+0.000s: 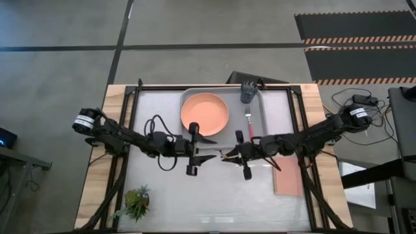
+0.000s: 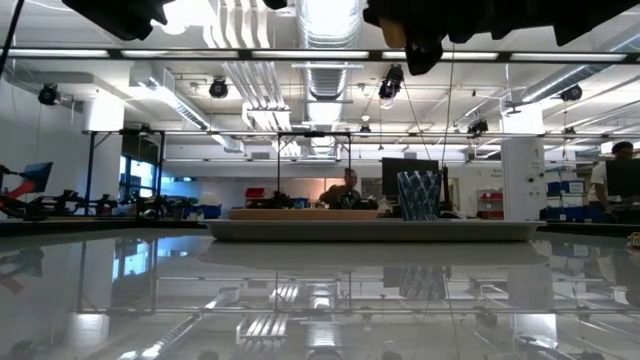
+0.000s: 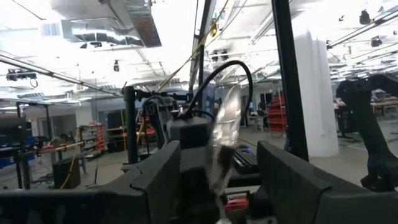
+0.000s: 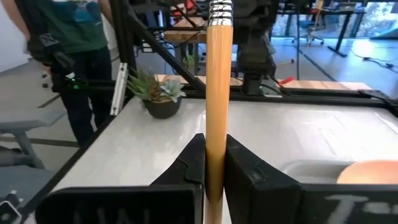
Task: Pick and place plate/cup/fork/spoon on tray
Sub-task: Put the yellow spoon on the gray serving tray in between the orange plate and pink fork
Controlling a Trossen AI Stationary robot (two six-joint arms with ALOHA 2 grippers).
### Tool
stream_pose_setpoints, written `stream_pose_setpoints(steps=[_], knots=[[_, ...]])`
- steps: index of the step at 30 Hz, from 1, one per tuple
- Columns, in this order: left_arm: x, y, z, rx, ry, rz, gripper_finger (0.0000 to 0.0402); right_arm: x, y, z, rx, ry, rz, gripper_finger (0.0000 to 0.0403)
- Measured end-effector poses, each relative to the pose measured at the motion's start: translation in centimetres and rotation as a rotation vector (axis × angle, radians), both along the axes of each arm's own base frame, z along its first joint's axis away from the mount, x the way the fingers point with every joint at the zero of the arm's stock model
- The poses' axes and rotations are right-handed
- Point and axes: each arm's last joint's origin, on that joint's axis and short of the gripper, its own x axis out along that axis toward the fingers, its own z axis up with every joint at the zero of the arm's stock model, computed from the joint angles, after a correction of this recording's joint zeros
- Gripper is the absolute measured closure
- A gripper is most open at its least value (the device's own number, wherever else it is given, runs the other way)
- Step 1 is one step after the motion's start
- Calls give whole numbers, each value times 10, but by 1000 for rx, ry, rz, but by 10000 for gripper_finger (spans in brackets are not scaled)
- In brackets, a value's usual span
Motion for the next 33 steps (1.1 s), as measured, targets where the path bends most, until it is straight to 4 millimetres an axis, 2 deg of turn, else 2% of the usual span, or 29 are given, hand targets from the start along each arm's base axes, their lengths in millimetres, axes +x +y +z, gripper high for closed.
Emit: stream_pose_setpoints(steps=[7,13,18,22,26,33], knots=[[0,2,0,-23,6,48,210,1,-6,-5,9,54,-24,385],[2,7,-3,-49,36,80,236,2,-8,-8,11,69,-32,385],[3,8,-3,-49,39,85,279,4,-7,-6,11,66,-32,385],[3,8,-3,-48,42,85,336,4,-7,-6,9,67,-43,384],[3,8,-3,-44,44,89,392,4,-8,-6,11,69,-87,358],[2,11,-5,-72,55,156,400,4,-10,-7,13,69,-145,295]])
